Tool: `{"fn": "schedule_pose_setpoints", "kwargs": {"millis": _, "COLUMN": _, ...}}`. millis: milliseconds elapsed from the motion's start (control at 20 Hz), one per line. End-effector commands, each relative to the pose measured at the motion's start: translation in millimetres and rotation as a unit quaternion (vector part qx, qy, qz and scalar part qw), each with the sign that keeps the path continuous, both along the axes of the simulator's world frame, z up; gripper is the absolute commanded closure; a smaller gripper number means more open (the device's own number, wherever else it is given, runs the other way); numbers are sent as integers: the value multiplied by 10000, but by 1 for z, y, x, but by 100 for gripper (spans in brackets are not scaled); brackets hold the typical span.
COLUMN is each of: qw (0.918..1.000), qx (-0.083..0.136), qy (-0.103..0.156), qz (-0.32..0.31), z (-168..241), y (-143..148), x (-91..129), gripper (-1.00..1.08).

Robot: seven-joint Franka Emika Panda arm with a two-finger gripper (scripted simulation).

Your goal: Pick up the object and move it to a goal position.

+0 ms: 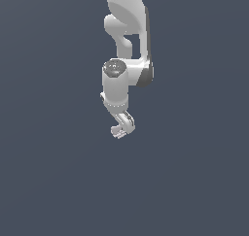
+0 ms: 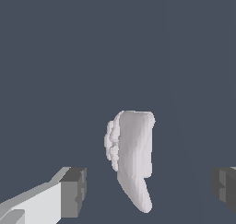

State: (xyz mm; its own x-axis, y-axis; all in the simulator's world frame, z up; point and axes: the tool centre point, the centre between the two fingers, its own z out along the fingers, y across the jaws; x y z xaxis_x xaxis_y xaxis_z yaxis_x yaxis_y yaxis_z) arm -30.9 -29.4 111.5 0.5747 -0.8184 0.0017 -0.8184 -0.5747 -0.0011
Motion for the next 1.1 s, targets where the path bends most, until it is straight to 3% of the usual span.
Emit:
{"fn": "schedule_pose_setpoints", "kwargs": {"millis": 0, "qw": 9999, "qx": 3, "qy": 5, "qz": -110, "z": -2, "y": 1, "x": -1, "gripper": -92}}
{"fn": "schedule_pose_setpoints", "kwargs": {"millis": 400, "qw": 9999, "qx": 3, "qy": 9, "qz": -143, "z": -6, "y": 1, "x": -2, "gripper": -92}}
{"fn": "schedule_pose_setpoints", "kwargs": {"millis": 1050, "qw": 9999, "qx": 3, "qy": 9, "qz": -167, "z": -53, "y": 1, "x": -2, "gripper": -92}}
